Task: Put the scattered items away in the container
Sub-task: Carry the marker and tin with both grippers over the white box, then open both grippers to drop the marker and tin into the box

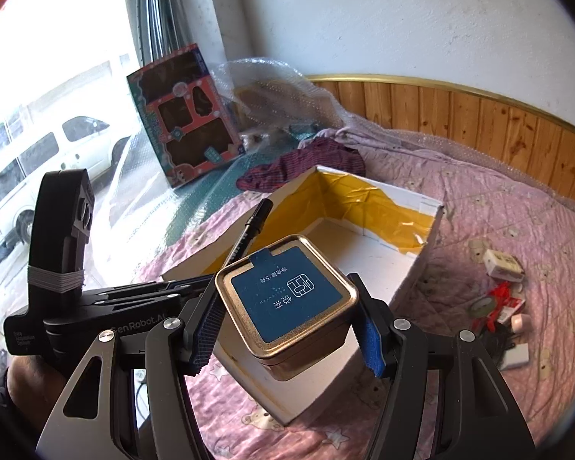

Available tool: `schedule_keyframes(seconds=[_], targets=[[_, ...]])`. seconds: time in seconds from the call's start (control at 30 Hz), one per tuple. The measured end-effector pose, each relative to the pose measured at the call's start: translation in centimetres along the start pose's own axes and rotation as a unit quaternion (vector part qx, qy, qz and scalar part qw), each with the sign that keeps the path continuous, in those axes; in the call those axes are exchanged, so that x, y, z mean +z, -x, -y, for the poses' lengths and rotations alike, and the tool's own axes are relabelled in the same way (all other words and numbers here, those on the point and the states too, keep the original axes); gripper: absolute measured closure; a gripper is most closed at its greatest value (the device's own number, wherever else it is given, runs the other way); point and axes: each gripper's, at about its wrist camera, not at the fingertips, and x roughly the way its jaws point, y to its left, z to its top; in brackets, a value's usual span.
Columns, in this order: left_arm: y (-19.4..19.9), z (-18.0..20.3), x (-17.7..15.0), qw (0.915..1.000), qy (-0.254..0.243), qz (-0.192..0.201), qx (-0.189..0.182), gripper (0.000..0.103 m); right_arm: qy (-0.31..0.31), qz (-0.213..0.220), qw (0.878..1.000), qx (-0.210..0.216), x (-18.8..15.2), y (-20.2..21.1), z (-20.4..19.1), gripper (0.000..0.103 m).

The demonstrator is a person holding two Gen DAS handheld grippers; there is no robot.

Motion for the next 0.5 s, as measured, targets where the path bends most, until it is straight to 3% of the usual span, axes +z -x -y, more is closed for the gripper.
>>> schedule_keyframes(seconds=[0.5], targets=[[-3.2, -4.0, 1.4, 0.9983, 0.027, -0.042, 0.030, 0.089, 0.016, -0.074, 0.997, 0.024, -0.4, -7.4, 0.1, 0.039]])
